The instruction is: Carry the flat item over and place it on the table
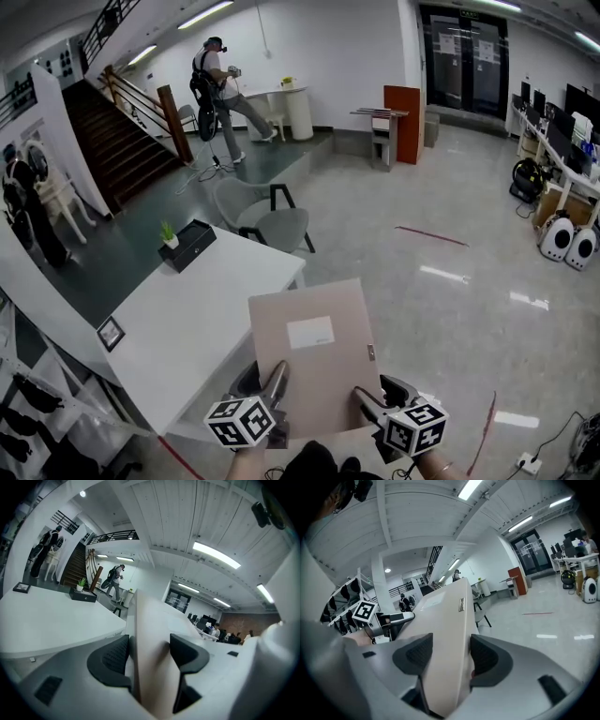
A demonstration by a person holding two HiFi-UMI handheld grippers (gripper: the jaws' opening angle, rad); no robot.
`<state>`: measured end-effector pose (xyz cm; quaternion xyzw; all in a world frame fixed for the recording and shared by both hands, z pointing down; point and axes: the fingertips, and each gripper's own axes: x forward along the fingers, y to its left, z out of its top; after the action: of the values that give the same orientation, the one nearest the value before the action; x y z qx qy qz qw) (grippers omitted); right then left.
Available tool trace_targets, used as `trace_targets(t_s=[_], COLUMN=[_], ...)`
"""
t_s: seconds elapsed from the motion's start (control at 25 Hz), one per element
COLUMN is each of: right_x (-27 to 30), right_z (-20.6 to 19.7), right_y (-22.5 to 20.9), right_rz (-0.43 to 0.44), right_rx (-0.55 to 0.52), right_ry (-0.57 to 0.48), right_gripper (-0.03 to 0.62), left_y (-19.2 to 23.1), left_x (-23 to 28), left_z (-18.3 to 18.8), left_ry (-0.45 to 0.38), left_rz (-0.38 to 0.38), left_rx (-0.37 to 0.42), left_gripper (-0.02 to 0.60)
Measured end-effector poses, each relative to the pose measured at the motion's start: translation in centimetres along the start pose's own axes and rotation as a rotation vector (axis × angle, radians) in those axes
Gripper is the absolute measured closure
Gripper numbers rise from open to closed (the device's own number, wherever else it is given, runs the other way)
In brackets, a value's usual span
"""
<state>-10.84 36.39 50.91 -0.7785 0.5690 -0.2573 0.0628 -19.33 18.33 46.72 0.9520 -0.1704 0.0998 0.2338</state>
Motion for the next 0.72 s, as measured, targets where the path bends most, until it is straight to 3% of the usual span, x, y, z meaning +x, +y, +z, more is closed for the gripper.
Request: trace_targets(t_s=[0.32, 0.72], right_x=[1.7, 8.6], right_z=[1.6, 5.0], right_y=[-2.1, -7.0], right_rz=[-0.006, -0.046], right_rx=[-0.001, 0.015], right_ry=[-0.009, 0.002], right_gripper=[0.347, 0.347], left_y=[0.0, 2.2], left_x=[3.0, 12.3], left_z=[0.8, 3.1], left_ry=[0.005, 0.022], left_rz=[0.01, -0.019], left_rx=[0.005, 0.009], left_gripper=[0.311, 0.311])
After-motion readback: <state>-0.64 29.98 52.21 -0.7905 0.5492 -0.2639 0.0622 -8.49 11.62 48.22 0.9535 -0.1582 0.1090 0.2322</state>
